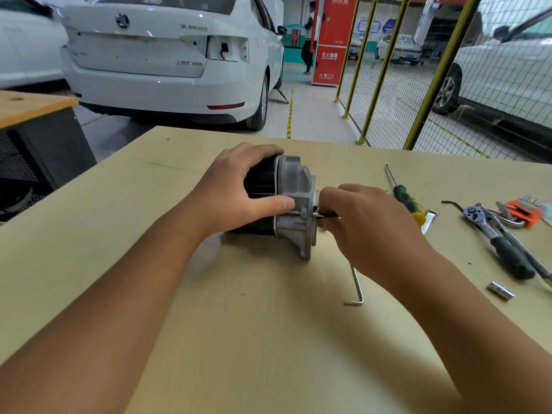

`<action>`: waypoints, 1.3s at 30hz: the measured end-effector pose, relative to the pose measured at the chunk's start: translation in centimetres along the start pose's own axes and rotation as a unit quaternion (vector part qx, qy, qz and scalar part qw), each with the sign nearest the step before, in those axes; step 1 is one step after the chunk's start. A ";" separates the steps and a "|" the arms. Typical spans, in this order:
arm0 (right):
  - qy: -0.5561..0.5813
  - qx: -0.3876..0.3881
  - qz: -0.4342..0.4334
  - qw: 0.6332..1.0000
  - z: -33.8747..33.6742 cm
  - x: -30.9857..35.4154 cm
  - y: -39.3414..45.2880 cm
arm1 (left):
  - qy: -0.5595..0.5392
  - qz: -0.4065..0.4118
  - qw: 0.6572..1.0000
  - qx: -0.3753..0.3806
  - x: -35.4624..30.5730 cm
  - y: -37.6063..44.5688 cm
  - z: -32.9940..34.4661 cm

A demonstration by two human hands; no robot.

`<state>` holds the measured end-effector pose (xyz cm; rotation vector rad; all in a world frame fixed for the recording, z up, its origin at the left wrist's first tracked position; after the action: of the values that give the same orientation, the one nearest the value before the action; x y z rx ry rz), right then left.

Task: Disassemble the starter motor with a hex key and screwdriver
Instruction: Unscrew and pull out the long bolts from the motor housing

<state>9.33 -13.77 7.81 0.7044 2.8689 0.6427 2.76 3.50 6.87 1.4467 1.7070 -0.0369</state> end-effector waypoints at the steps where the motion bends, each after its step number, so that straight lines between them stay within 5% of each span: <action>1: 0.026 0.002 -0.005 1.000 -0.1 0.0 0.0 | 0.004 0.000 1.000 -0.001 0.0 0.0 0.0; 10: 0.009 0.047 0.002 0.999 1.1 -0.3 0.3 | 0.012 0.002 1.000 0.001 0.0 -0.1 0.0; 16: -0.029 -0.004 -0.016 0.999 0.1 0.0 0.1 | 0.020 0.002 1.000 0.015 -0.2 -0.2 0.1; 22: 0.071 -0.015 -0.013 0.997 -0.1 -0.5 0.0 | 0.008 0.000 1.000 0.008 0.0 -0.3 0.1; 33: -0.020 -0.035 -0.012 0.999 -0.4 -0.3 0.0 | 0.011 0.004 1.000 0.003 -0.1 -0.2 0.1; 39: 0.056 -0.021 -0.018 0.998 0.2 -0.6 0.2 | 0.020 0.000 1.000 0.010 0.2 -0.2 0.1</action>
<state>9.96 -13.80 7.75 0.6270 2.9520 0.7596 2.66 3.54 6.63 1.4699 1.7440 -0.0246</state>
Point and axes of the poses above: each hand's wrist, its own y-axis towards the middle knuckle, its own z-axis out of the palm, x = y × z, the point moved 8 cm from there along y, towards the middle knuckle, and after that the axes turned 6 degrees about -y, right-handed, at the moved point
